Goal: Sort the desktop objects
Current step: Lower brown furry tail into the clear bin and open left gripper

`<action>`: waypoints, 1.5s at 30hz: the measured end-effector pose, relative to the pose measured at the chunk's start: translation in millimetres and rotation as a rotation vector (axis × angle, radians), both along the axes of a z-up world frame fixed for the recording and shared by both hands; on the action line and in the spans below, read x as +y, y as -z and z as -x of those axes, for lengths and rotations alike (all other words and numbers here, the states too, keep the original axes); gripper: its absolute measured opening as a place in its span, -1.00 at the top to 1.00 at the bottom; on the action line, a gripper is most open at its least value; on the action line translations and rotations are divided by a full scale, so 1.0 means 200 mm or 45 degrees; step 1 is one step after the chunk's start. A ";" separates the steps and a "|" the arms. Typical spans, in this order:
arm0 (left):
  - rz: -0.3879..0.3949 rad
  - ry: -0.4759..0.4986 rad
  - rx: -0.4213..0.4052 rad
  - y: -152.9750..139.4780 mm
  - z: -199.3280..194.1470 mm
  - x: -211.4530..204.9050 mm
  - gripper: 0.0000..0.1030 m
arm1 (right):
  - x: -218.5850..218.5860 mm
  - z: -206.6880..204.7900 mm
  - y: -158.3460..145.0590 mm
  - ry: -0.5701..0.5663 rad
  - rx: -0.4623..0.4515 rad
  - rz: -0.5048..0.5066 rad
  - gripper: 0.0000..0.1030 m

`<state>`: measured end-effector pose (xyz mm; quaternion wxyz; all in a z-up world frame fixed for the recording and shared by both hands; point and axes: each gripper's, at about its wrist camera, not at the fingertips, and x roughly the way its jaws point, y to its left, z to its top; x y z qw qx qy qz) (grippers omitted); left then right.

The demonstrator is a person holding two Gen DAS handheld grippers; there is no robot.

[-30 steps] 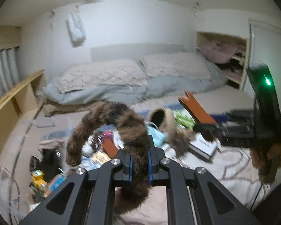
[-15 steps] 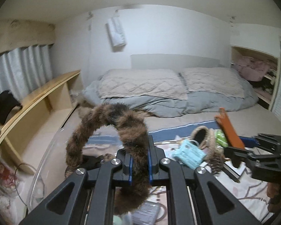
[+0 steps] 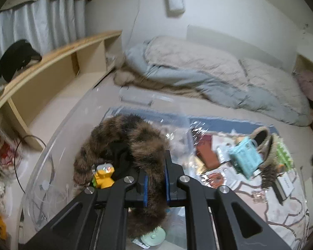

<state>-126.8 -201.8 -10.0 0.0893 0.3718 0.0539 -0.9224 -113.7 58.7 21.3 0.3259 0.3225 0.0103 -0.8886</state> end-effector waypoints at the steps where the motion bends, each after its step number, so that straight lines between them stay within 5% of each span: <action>1: 0.005 -0.008 -0.020 0.03 0.02 0.00 0.77 | -0.01 0.00 0.00 -0.008 -0.001 0.004 0.13; 17: -0.044 -0.037 -0.167 0.24 0.24 0.06 0.74 | -0.12 0.02 -0.02 -0.068 -0.038 0.059 0.13; 20: -0.024 -0.056 -0.175 0.25 0.25 0.06 0.17 | -0.13 0.02 -0.01 -0.068 -0.044 0.060 0.13; 21: -0.024 -0.062 -0.169 0.25 0.25 0.06 -0.24 | -0.13 0.03 -0.01 -0.068 -0.046 0.058 0.13; 22: -0.016 -0.072 -0.156 0.25 0.24 0.06 -0.43 | -0.14 0.03 -0.01 -0.069 -0.048 0.056 0.13; 37: 0.024 -0.090 -0.079 0.17 0.05 0.04 -0.44 | -0.22 0.03 0.04 -0.085 -0.084 0.037 0.13; 45: 0.057 -0.178 0.038 0.06 -0.15 -0.15 -0.44 | -0.33 0.03 0.11 -0.106 -0.107 -0.013 0.13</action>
